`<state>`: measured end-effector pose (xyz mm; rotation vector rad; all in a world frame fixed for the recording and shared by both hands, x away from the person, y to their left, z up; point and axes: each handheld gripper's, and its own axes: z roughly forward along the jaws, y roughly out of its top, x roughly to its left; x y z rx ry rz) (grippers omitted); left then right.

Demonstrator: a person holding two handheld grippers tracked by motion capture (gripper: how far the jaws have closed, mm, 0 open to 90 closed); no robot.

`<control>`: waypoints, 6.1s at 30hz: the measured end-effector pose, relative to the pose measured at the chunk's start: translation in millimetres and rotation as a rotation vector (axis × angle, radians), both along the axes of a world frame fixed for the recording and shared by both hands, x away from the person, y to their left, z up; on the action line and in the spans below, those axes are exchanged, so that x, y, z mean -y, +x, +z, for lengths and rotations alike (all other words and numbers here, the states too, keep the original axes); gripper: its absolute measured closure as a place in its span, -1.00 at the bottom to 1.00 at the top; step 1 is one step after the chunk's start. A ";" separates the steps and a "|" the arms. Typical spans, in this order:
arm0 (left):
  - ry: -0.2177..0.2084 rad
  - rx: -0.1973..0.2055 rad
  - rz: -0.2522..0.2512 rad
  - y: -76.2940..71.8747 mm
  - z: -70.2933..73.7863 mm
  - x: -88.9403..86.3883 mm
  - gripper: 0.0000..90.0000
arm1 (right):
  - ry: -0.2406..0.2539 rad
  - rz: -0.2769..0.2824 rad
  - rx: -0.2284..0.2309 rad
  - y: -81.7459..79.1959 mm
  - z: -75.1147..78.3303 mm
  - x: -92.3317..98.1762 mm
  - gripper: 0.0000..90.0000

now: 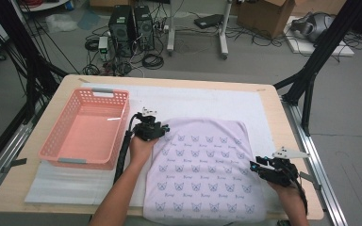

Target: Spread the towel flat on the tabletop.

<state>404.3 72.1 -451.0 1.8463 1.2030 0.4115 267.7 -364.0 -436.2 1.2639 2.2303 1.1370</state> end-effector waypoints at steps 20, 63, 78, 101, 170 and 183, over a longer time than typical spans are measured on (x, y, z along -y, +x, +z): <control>-0.040 0.003 -0.154 -24.3 2.8 25.3 0.26 | 0.013 -0.018 0.008 -2.5 2.4 3.8 0.32; 0.000 -0.012 0.106 3.1 -0.3 -6.9 0.36 | -0.030 -0.147 -0.003 102.4 11.5 -4.0 0.26; 0.019 0.124 0.178 3.9 7.6 -15.0 0.97 | -0.146 -0.273 0.074 148.1 -3.9 -18.3 0.95; 0.031 0.055 0.158 1.1 6.3 -6.3 0.98 | -0.100 -0.113 -0.055 106.3 -4.2 -16.9 0.30; -0.150 0.021 -0.111 -106.7 11.3 -37.8 0.33 | -0.018 -0.079 0.045 -8.9 2.3 -2.7 0.56; -0.130 -0.037 -0.024 -41.9 10.0 -21.2 0.52 | -0.092 -0.070 -0.030 17.6 -8.4 -7.0 1.00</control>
